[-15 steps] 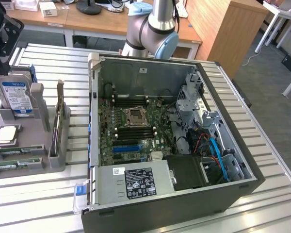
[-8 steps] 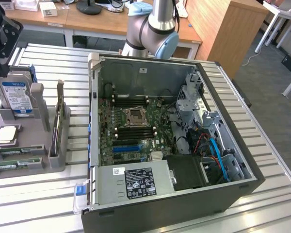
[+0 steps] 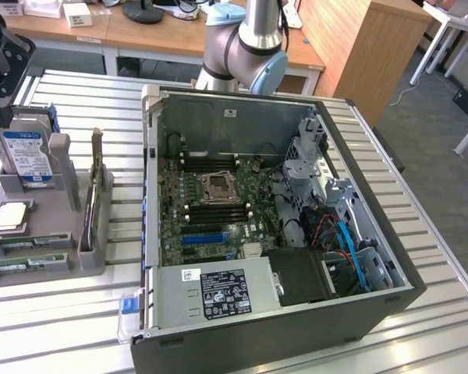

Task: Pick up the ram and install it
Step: 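Reach for the ram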

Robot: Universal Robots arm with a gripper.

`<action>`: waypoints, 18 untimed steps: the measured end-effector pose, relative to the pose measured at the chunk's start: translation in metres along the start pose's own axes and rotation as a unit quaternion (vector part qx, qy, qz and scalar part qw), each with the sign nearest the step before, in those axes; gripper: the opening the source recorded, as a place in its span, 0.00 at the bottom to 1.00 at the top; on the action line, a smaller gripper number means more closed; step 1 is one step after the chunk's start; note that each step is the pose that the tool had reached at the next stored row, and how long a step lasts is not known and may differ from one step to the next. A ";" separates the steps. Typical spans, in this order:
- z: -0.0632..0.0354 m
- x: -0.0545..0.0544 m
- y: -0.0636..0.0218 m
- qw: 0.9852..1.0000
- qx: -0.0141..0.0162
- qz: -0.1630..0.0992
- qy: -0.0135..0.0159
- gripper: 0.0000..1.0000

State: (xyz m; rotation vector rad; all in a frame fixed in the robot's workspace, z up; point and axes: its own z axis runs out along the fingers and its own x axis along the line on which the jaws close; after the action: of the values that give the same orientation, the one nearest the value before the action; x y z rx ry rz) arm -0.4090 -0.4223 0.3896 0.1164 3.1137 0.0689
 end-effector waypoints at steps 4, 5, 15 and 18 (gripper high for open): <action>-0.0002 0.000 -0.0036 1.000 0.000 0.000 0.000 0.11; -0.0002 0.000 -0.0045 1.000 0.000 0.000 0.000 0.11; -0.0005 -0.001 -0.0103 1.000 0.000 0.000 0.000 0.11; -0.0005 -0.001 -0.0125 1.000 0.000 0.000 0.000 0.11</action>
State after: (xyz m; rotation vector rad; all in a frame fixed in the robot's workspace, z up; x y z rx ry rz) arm -0.4090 -0.4349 0.3896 0.1163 3.1137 0.0689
